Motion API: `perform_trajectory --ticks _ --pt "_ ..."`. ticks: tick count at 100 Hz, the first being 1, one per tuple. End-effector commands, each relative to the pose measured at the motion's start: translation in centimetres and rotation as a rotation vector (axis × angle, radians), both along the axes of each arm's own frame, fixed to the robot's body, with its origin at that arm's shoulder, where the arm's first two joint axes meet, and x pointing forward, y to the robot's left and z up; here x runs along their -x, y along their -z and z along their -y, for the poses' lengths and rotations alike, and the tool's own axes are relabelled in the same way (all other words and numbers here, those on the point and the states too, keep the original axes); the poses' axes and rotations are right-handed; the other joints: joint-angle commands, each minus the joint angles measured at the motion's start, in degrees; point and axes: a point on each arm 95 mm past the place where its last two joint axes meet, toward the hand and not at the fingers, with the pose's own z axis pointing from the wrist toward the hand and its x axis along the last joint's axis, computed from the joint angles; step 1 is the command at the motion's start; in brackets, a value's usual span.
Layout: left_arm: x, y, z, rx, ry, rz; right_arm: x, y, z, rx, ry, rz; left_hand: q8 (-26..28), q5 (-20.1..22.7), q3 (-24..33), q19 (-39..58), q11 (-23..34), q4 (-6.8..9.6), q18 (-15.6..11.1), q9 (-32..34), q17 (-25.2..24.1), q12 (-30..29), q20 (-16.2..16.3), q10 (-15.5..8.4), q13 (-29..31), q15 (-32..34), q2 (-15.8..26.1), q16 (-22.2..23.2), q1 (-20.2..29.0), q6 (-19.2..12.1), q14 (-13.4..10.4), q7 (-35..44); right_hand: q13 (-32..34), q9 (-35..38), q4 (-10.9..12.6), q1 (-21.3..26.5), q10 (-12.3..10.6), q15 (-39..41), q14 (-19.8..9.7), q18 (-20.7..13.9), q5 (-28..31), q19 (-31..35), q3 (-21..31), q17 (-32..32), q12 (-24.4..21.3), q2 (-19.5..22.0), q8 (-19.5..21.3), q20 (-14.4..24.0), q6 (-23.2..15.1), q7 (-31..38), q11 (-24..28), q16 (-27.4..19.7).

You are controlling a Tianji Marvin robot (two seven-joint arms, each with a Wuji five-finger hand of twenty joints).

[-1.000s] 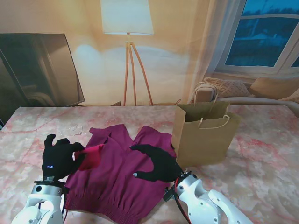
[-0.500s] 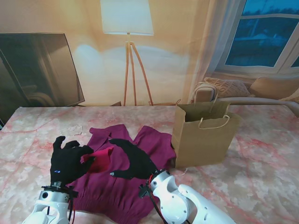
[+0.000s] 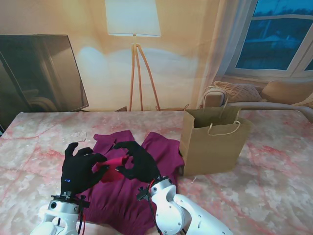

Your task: Fold the socks and the shorts into the kraft paper bag

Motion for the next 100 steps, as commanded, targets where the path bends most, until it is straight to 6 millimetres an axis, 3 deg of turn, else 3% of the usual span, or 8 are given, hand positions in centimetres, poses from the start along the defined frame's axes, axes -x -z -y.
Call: perform_trajectory --ticks 1,19,22,28,50,59,70,100 --pt "0.0 0.0 0.3 0.015 0.009 0.001 0.3 0.0 -0.7 -0.024 -0.02 -0.018 0.3 1.6 2.0 -0.8 0.7 -2.29 0.4 1.6 -1.4 1.2 -0.8 0.7 1.0 0.4 -0.1 0.5 0.4 -0.4 0.8 3.2 5.4 3.5 1.0 2.2 -2.6 3.3 -1.8 -2.6 2.0 3.6 2.8 3.6 1.5 0.5 2.2 -2.5 -3.0 2.9 2.5 3.0" --pt "-0.2 0.4 0.7 0.039 0.036 0.007 0.1 0.3 -0.8 -0.061 -0.001 -0.03 0.5 1.5 2.1 -1.9 0.6 -2.4 0.2 1.5 -1.6 1.3 -1.4 0.4 0.9 0.2 0.1 0.4 0.2 -0.5 0.6 3.2 16.9 16.6 1.5 4.4 -4.2 8.7 -3.8 -5.8 10.6 11.2 5.1 14.3 5.6 0.0 3.9 -3.2 -3.3 8.8 8.3 7.8" --pt "-0.2 0.4 0.7 0.04 0.039 0.008 0.0 0.3 -0.9 -0.065 0.004 -0.03 0.6 1.5 2.1 -2.2 0.6 -2.43 0.2 1.5 -1.5 1.4 -1.5 0.3 0.9 0.1 0.1 0.3 0.1 -0.6 0.6 3.2 19.5 20.5 -1.8 5.6 -4.1 10.6 -4.6 -6.5 13.5 13.5 4.8 16.4 6.4 -0.6 4.4 -2.6 -3.3 10.4 9.1 9.3" --pt "-0.2 0.5 0.7 0.029 0.038 0.008 -0.1 0.3 -0.9 -0.071 0.017 -0.031 0.6 1.3 2.1 -2.6 0.5 -2.49 0.2 1.4 -1.4 1.3 -1.6 0.0 0.9 0.0 0.3 0.2 -0.1 -0.9 0.4 3.1 24.0 26.9 -6.4 9.1 -3.6 13.3 -5.5 -7.0 16.9 16.9 4.8 20.1 7.9 -1.8 0.5 -1.3 -5.1 15.8 9.3 11.6" --pt "-0.3 0.7 0.2 0.024 0.022 -0.005 -0.6 -0.9 -0.3 -0.089 0.06 0.017 -3.9 -4.1 0.5 -2.4 -3.6 -1.57 0.5 -6.4 -1.3 -2.6 -0.5 0.9 -1.2 -2.9 0.7 -1.5 -1.1 1.4 -0.1 -2.5 34.0 40.6 -6.4 12.1 -2.9 20.0 -3.8 -7.5 28.9 25.0 5.4 28.1 6.6 -2.0 -6.5 3.1 -10.7 23.1 7.2 15.0" --pt "-0.3 0.8 -0.4 0.004 0.012 -0.021 -0.9 -2.2 0.5 -0.087 0.072 0.043 -8.4 -8.6 6.1 0.5 -7.6 2.22 0.3 -16.6 -1.1 -6.8 0.6 2.8 -4.9 -7.7 4.3 -5.3 -9.7 7.9 -0.8 -18.6 34.2 43.5 -6.7 11.7 -2.4 22.1 -3.4 -6.7 31.9 26.8 5.2 28.7 5.7 -2.9 -10.8 4.2 -10.6 23.5 5.0 15.8" --pt "-0.4 0.9 -1.4 -0.012 -0.005 -0.037 -1.1 -4.1 1.9 -0.077 0.09 0.074 -14.7 -13.7 3.4 1.8 -10.3 2.74 -0.5 -24.9 -0.6 -9.6 -1.3 3.7 -10.0 -12.7 3.6 -9.8 -11.9 11.9 -1.1 -29.2 34.3 45.3 -6.8 11.4 -2.1 24.0 -3.5 -7.1 33.3 28.0 5.0 29.1 4.9 -3.7 -13.0 4.5 -10.0 23.5 3.6 16.0" --pt "-0.6 1.3 -3.5 -0.037 -0.066 -0.073 -2.3 -12.0 8.2 0.005 0.178 0.225 -16.1 -14.5 -0.2 0.9 -10.8 3.07 1.4 -27.4 -1.2 -10.5 -2.7 4.0 -12.2 -14.4 6.2 -11.4 -12.6 12.2 -1.0 -31.9 34.1 46.5 -6.9 11.4 -3.0 23.1 -4.0 -6.9 34.7 27.3 4.8 28.8 4.3 -4.4 -14.5 3.8 -10.5 23.5 2.1 14.6"
